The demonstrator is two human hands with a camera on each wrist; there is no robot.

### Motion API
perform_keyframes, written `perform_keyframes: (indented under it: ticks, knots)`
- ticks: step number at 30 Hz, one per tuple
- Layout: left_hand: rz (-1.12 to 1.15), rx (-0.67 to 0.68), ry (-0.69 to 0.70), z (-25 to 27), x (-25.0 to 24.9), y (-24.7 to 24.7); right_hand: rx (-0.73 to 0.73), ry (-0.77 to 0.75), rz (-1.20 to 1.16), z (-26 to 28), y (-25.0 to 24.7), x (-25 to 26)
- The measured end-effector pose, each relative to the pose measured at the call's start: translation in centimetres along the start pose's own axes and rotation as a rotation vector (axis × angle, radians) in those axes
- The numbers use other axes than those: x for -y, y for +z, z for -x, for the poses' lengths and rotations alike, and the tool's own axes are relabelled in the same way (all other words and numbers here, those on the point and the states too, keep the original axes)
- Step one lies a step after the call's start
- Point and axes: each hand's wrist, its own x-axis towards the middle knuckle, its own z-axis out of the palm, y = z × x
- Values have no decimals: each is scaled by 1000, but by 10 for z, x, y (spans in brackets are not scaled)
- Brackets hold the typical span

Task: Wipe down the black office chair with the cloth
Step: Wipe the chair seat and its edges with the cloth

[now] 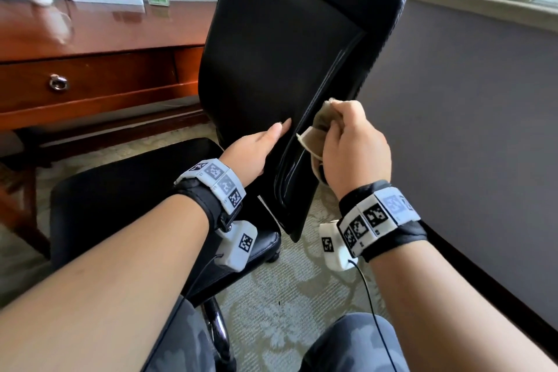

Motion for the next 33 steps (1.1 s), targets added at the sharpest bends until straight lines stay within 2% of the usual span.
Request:
perform_keyframes:
  ticks: [3,5,8,11,15,17,21,22,24,27,30,33]
  knots:
    - [-45,-16,65,-1,9,2,1,-58,91,11,20,-5]
    - [-83,-31,111,-2,11,2,19,-34,105,18,37,-15]
    - [-63,-21,128,-8,20,3,135,95,75,31,55,-27]
    - [2,-2,146,-14,31,5,293,96,138,47,72,-40]
    - [36,-21,144,-19,38,6,353,99,170,49,74,-47]
    - [31,-36,151,-18,39,8,305,84,160,44,64,-44]
    - [8,-68,190,-17,40,11,-65,-45,-4,27,37,-29]
    - [19,-68,201,-16,42,11,-121,-74,-16,22,36,-27]
    - [8,-78,212,-17,42,12,-136,-126,42,17,46,-28]
    - [-2,-82,199,-21,42,14,-11,-156,173,29,71,-42]
    - [38,-49,177,-25,45,16,240,-55,209,53,93,-62]
    - [23,-52,186,-25,47,16,352,11,223,62,102,-71]
